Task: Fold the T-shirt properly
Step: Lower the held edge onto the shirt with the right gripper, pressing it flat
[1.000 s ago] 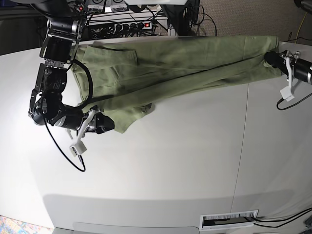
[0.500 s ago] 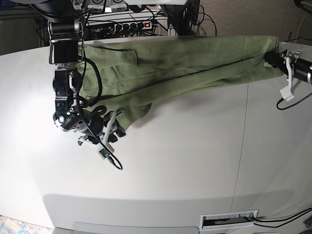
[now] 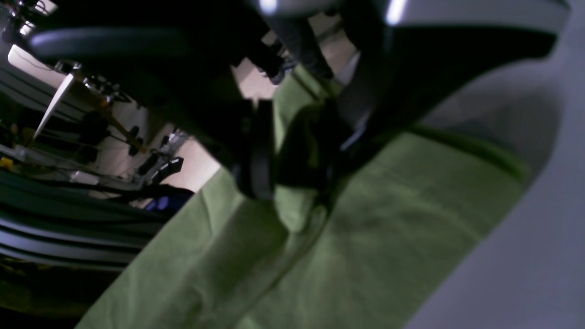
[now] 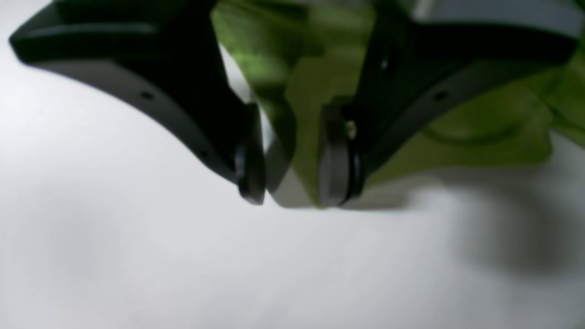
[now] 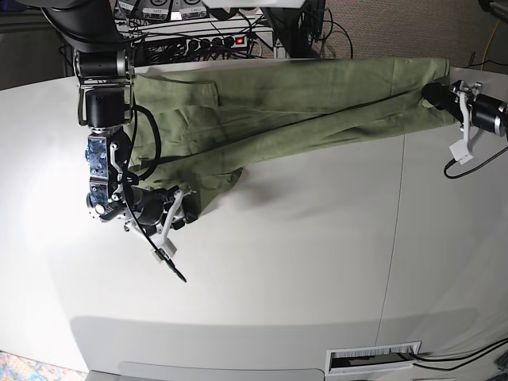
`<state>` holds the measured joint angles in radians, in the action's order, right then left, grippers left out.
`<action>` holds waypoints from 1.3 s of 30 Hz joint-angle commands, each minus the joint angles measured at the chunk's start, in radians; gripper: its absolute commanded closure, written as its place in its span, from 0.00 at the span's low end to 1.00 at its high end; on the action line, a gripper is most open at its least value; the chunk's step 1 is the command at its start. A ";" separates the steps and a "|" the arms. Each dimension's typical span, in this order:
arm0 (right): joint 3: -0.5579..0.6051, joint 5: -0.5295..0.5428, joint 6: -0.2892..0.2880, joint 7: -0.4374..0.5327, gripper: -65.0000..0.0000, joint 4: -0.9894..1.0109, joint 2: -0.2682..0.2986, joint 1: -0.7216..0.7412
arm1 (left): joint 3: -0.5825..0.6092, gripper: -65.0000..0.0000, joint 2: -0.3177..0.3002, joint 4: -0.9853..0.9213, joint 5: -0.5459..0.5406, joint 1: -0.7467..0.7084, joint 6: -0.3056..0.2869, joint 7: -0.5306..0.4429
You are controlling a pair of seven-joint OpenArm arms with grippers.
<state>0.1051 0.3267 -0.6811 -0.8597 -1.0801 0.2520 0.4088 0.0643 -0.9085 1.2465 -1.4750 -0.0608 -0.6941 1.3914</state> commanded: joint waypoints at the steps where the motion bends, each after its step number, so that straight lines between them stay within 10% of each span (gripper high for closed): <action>1: -0.002 -0.001 -0.003 -0.023 0.69 -0.005 0.008 0.020 | -0.009 0.73 -0.023 0.008 -0.009 0.009 -0.004 0.005; 11: -0.002 0.194 -0.007 -0.177 1.00 -0.006 0.008 0.021 | -0.009 0.73 -0.023 0.008 -0.009 0.009 -0.004 0.005; 25: -0.002 0.537 -0.006 -0.537 1.00 -0.326 0.010 0.019 | -0.010 0.73 -0.023 0.008 -0.009 0.009 -0.004 0.005; 39: -0.002 0.686 -0.007 -0.537 1.00 -0.517 0.018 -0.222 | -0.009 0.73 -0.023 0.008 -0.009 0.009 -0.004 0.005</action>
<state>0.1070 0.9874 -0.6815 -1.4136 -1.5803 0.2630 0.1650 0.0643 -0.9085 1.2465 -1.4757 -0.0612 -0.6945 1.3911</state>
